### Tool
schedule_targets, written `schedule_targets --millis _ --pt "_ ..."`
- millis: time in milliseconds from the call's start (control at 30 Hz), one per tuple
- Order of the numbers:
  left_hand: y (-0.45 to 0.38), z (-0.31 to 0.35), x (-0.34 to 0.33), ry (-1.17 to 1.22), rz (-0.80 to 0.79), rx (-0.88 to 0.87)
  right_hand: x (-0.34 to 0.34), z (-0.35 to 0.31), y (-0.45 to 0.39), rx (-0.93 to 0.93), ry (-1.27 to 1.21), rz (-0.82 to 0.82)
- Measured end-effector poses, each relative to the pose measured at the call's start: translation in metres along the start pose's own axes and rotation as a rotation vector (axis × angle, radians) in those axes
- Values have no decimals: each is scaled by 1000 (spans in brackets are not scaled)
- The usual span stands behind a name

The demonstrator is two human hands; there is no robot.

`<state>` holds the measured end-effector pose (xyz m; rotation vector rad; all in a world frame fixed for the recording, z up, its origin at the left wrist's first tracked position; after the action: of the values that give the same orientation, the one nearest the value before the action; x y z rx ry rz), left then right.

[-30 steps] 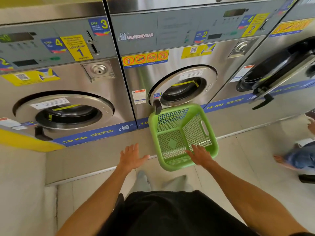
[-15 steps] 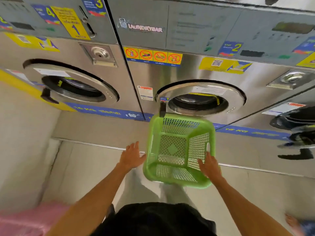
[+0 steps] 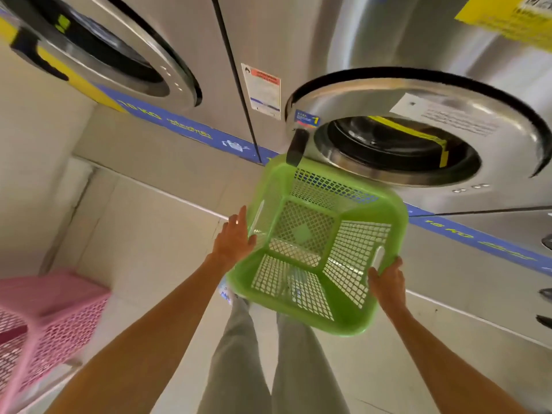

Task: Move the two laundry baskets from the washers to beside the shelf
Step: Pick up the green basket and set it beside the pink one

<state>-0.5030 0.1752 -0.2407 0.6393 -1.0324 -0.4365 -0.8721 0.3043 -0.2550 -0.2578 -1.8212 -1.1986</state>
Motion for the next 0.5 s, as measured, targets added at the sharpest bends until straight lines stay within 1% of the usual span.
schedule_targets --millis 167,300,500 --pt "-26 1 -18 123 94 -44 -10 3 -17 11 41 100" --pt "-29 2 -18 201 185 -74 -14 7 -22 27 65 150" --pt "-10 -17 -14 250 166 -34 -14 6 -8 103 111 127"
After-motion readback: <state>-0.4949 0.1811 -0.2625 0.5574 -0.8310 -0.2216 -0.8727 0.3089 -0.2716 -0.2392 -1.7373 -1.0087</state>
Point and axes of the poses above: each hand's wrist, its own y-axis away from the middle knuckle, its own x-axis out of the back of the hand, z = x × y, the point moved 5 cm from there along -y, towards the middle knuckle, and after that the axes turned 7 degrees about y, right-handed, at the moved point
